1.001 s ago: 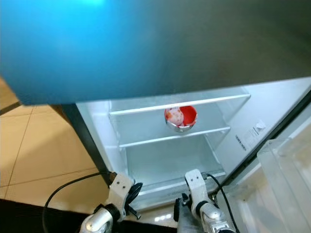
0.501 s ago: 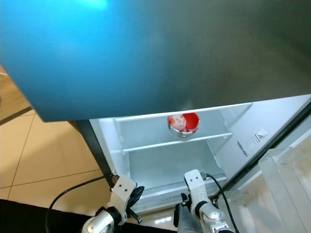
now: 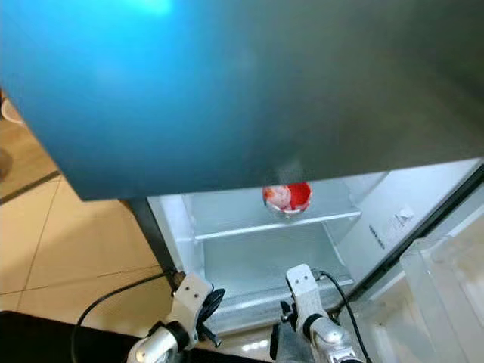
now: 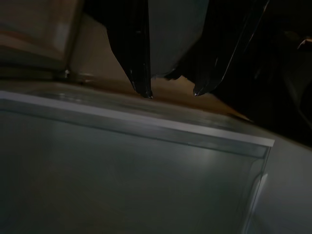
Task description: Restocking fridge
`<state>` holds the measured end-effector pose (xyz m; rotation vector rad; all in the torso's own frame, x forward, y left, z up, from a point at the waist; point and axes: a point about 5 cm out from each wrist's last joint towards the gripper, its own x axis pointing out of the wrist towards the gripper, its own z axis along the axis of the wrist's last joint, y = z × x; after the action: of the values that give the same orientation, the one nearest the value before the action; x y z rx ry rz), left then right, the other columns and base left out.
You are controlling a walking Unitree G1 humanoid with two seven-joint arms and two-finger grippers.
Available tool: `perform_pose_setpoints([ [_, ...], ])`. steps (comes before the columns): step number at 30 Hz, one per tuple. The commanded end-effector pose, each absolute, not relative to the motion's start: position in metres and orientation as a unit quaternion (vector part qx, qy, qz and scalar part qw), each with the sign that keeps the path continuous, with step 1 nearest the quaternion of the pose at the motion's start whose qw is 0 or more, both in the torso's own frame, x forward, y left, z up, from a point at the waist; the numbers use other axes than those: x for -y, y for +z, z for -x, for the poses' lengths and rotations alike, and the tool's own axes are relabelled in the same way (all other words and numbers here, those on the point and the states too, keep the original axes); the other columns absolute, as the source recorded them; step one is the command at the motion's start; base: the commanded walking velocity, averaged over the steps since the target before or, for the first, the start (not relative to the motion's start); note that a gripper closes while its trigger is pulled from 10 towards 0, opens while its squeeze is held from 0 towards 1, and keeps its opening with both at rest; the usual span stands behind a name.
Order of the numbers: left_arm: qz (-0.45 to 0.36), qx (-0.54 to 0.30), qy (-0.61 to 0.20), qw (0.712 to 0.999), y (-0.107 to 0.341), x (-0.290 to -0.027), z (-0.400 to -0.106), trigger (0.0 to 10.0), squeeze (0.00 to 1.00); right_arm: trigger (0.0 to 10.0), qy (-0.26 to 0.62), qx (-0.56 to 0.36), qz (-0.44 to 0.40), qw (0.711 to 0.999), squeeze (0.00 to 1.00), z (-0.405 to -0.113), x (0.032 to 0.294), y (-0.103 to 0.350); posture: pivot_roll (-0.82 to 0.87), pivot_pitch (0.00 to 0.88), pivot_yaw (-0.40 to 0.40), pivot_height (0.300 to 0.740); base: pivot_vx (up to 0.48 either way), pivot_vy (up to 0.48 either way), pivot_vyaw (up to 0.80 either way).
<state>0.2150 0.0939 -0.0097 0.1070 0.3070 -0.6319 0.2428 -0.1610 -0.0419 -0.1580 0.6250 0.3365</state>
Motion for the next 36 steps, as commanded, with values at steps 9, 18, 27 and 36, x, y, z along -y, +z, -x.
perform_pose_setpoints([
  [9,-0.047,-0.133,-0.307,0.941,-0.0040,-0.0911,-0.2198,10.0,0.00,10.0,0.163,-0.311,0.081,0.933,0.00,-0.2364,0.1633,-0.0460,-0.11,0.119,-0.073,0.667,0.000,0.000,0.00],
  [18,-0.050,-0.130,-0.309,0.941,-0.0034,-0.0900,-0.2210,10.0,0.00,10.0,0.163,-0.310,0.086,0.933,0.00,-0.2357,0.1626,-0.0463,-0.11,0.115,-0.073,0.667,0.000,0.000,0.00],
  [27,-0.050,-0.129,-0.307,0.942,-0.0034,-0.0903,-0.2214,10.0,0.00,10.0,0.173,-0.315,0.078,0.930,0.00,-0.2344,0.1586,-0.0477,-0.11,0.100,-0.072,0.686,0.000,0.000,0.00],
  [36,-0.052,-0.127,-0.308,0.941,-0.0030,-0.0905,-0.2226,10.0,0.00,10.0,0.174,-0.309,0.086,0.931,0.00,-0.2347,0.1593,-0.0469,-0.10,0.092,-0.073,0.686,0.000,0.000,0.00],
])
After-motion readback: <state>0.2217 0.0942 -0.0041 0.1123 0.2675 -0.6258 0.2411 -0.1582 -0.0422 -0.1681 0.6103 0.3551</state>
